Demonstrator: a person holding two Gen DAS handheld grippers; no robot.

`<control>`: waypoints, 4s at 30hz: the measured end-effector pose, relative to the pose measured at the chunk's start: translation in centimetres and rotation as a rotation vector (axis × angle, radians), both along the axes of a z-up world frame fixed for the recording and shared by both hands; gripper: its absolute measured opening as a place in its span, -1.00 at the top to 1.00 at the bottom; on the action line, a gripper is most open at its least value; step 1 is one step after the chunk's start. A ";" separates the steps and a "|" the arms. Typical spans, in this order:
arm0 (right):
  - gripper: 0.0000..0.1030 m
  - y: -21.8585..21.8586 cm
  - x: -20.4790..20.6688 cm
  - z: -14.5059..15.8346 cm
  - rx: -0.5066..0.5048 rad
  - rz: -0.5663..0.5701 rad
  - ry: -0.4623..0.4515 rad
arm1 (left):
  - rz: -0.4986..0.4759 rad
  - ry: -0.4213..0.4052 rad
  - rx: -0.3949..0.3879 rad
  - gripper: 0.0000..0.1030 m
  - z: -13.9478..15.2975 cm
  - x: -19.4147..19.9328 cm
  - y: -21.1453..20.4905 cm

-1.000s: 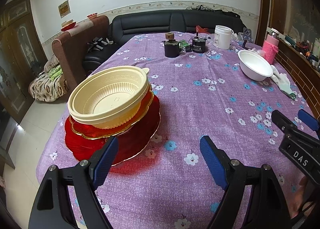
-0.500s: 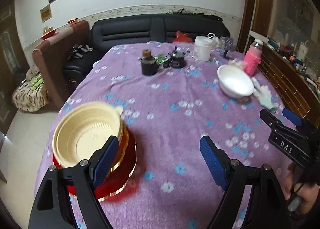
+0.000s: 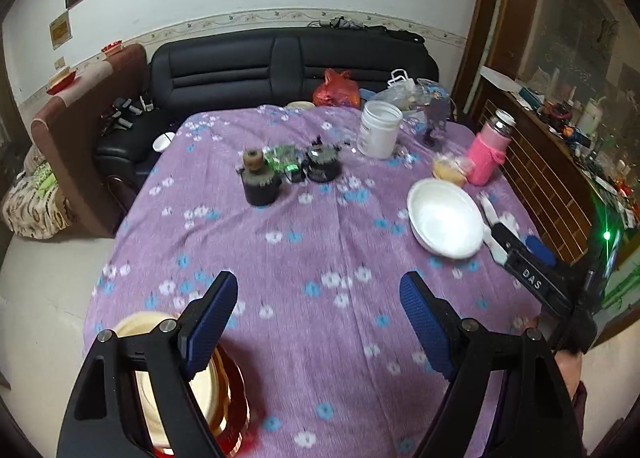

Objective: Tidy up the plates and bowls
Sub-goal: 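Grasp the rim of the white paper bowl with both grippers, then carry the white bowl and lower it into the cream bowls on the stack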

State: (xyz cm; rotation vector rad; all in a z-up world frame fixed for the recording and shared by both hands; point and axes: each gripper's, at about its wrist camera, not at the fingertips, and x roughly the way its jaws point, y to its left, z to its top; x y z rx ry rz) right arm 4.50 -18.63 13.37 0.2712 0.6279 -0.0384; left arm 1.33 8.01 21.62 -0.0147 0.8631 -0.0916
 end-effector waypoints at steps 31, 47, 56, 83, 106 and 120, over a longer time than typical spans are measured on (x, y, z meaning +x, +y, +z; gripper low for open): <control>-0.23 -6.1 7.8 -10.6 0.255 -0.003 0.154 | -0.092 0.349 -0.261 -0.58 -18.7 20.6 -14.9; 0.63 -3.7 7.3 -10.1 0.294 0.099 0.135 | -0.138 0.317 -0.149 0.63 -16.5 17.5 -14.2; 0.63 2.6 4.0 -6.9 0.245 0.304 0.036 | -0.028 0.195 -0.050 0.63 -11.9 8.4 -7.5; 0.61 27.3 -7.9 -1.6 0.064 0.732 0.044 | 0.295 0.124 -0.085 0.52 -8.9 -9.5 14.8; 0.60 32.8 -7.7 -3.4 -0.009 0.776 0.138 | 0.357 0.125 -0.132 0.23 -9.9 -10.9 19.1; 0.58 33.6 -7.4 -3.6 -0.055 0.773 0.138 | 0.424 -0.033 -0.228 -0.34 -7.6 -13.4 21.9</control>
